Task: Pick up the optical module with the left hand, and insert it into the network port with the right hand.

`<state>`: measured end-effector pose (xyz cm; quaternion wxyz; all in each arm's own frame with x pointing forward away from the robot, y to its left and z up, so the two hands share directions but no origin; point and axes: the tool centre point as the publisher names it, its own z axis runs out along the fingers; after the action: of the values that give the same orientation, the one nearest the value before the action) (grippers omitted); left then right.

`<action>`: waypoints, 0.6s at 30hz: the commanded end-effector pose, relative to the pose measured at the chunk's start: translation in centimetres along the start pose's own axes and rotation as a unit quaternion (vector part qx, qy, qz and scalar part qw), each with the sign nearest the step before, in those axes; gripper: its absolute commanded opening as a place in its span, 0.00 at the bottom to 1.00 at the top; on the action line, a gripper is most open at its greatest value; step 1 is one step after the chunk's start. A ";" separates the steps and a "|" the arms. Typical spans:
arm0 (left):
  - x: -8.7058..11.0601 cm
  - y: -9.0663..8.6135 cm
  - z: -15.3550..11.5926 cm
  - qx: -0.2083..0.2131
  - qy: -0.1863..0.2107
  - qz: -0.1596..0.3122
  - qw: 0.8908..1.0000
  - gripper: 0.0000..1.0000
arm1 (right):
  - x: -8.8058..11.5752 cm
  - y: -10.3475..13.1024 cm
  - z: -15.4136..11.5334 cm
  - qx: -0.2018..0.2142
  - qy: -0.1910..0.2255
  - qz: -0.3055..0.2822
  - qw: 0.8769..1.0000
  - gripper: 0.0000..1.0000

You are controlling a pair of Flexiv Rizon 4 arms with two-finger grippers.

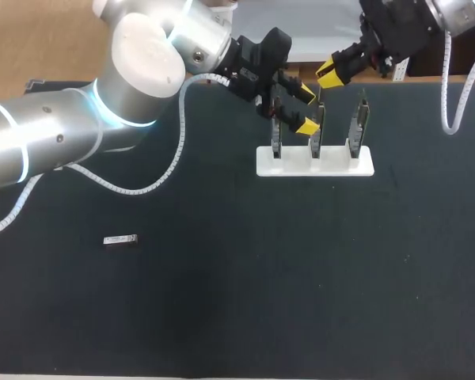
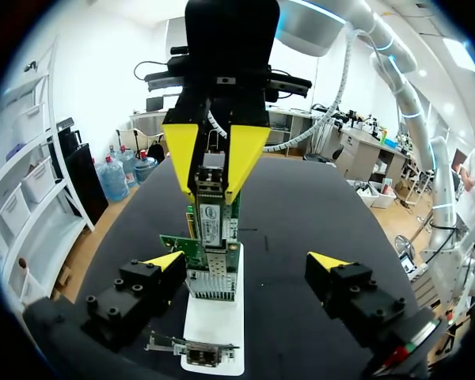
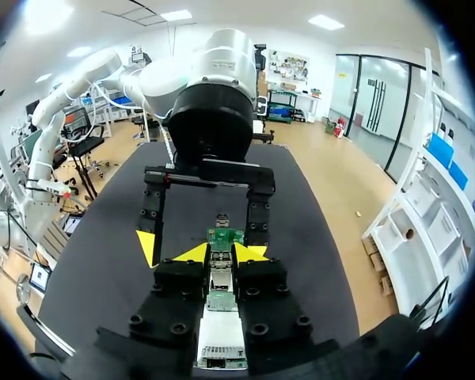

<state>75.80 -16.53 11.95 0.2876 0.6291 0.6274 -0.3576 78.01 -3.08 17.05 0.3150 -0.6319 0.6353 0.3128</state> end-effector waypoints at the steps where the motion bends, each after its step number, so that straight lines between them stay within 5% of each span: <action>1: -0.1 0.2 0.0 0.002 0.003 -0.001 1.000 1.00 | 0.2 0.3 0.2 0.003 0.002 0.001 1.000 0.00; 18: -0.1 0.2 0.0 0.002 0.003 -0.001 1.000 1.00 | -0.6 0.4 -0.1 0.012 -0.001 -0.009 1.000 0.00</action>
<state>75.80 -16.53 11.95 0.2876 0.6291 0.6274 -0.3576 77.97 -2.81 17.55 0.3246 -0.6347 0.6310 0.3061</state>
